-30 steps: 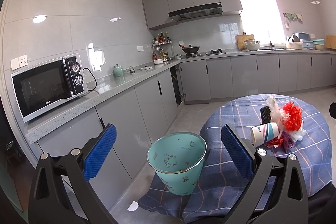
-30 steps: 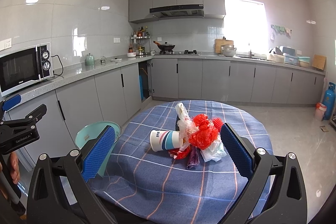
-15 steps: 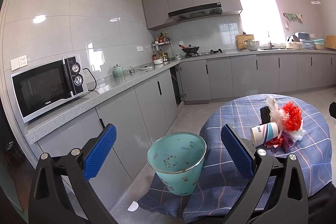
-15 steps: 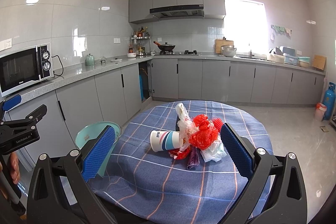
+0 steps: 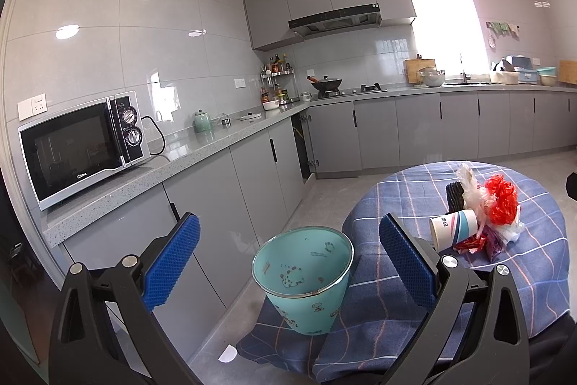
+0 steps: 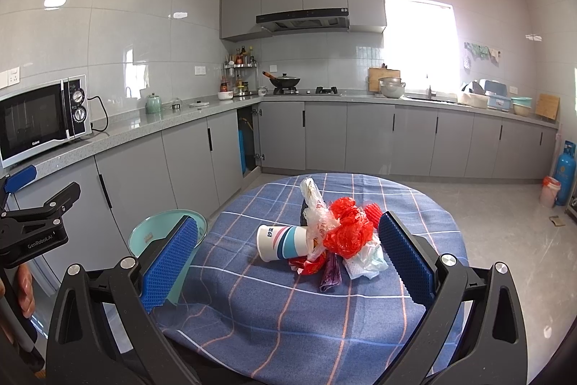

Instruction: Collect trash

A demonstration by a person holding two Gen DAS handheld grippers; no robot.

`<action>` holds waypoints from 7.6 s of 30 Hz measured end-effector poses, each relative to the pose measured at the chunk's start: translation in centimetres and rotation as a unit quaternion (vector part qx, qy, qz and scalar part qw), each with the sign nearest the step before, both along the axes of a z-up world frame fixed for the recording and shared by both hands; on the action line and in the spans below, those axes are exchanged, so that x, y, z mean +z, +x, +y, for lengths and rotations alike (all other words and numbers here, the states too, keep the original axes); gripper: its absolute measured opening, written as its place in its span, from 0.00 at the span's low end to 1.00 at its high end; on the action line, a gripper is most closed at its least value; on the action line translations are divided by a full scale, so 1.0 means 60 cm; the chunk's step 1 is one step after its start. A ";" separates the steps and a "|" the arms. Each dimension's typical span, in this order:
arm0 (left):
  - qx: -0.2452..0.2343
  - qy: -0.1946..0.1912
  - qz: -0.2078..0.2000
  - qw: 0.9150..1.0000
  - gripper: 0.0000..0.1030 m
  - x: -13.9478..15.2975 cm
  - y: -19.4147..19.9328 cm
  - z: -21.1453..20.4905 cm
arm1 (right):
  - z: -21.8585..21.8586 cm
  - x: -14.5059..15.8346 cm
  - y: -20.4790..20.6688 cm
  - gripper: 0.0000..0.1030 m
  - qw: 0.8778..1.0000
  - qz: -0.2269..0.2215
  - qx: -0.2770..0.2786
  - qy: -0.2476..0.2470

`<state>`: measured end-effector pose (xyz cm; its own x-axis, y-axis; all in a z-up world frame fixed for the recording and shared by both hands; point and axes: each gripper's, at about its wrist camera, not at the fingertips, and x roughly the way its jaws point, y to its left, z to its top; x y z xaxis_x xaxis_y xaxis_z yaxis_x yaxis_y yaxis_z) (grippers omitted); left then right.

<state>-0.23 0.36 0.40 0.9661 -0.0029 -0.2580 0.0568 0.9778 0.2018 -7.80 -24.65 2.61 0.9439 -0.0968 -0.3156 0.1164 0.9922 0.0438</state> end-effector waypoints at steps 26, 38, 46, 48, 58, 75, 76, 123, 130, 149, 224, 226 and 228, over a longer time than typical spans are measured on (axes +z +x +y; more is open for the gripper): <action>0.003 -0.002 -0.002 1.000 0.95 0.001 0.002 0.003 | -0.005 0.007 -0.002 0.96 1.000 -0.001 0.000 0.003; -0.011 0.003 0.002 1.000 0.95 -0.017 0.025 -0.013 | -0.062 -0.019 0.030 0.96 0.999 -0.004 -0.036 0.002; -0.021 0.021 0.009 1.000 0.95 -0.050 0.078 -0.056 | -0.127 -0.079 0.081 0.95 0.997 0.029 -0.074 0.005; -0.024 0.028 0.010 0.999 0.95 -0.058 0.091 -0.072 | -0.141 -0.091 0.088 0.95 0.996 0.032 -0.084 0.003; -0.061 0.050 0.034 0.996 0.95 -0.108 0.161 -0.167 | -0.165 -0.146 0.133 0.95 0.993 0.044 -0.104 -0.024; -0.074 0.052 0.098 0.991 0.95 -0.194 0.276 -0.278 | -0.214 -0.180 0.208 0.82 0.995 0.054 -0.086 0.012; -0.071 0.050 0.097 0.991 0.95 -0.193 0.279 -0.279 | -0.214 -0.182 0.216 0.82 0.995 0.055 -0.083 0.014; -0.150 0.036 0.162 0.975 0.57 -0.206 0.340 -0.519 | -0.344 -0.196 0.240 0.16 0.991 0.053 -0.119 0.036; -0.184 0.015 0.168 0.968 0.15 -0.192 0.328 -0.510 | -0.336 -0.186 0.235 0.16 0.992 0.047 -0.116 0.033; -0.179 -0.029 0.109 0.977 0.13 -0.115 0.286 -0.425 | -0.312 -0.164 0.228 0.17 0.995 0.034 -0.088 0.020; 0.076 0.011 0.073 0.994 0.13 -0.136 0.372 0.030 | 0.074 -0.129 0.466 0.16 0.983 0.050 0.170 -0.041; 0.078 0.010 0.075 0.994 0.13 -0.139 0.372 0.033 | 0.082 -0.132 0.468 0.16 0.982 0.051 0.174 -0.043; 0.080 0.010 0.077 0.994 0.13 -0.140 0.373 0.036 | 0.091 -0.135 0.472 0.16 0.981 0.053 0.179 -0.046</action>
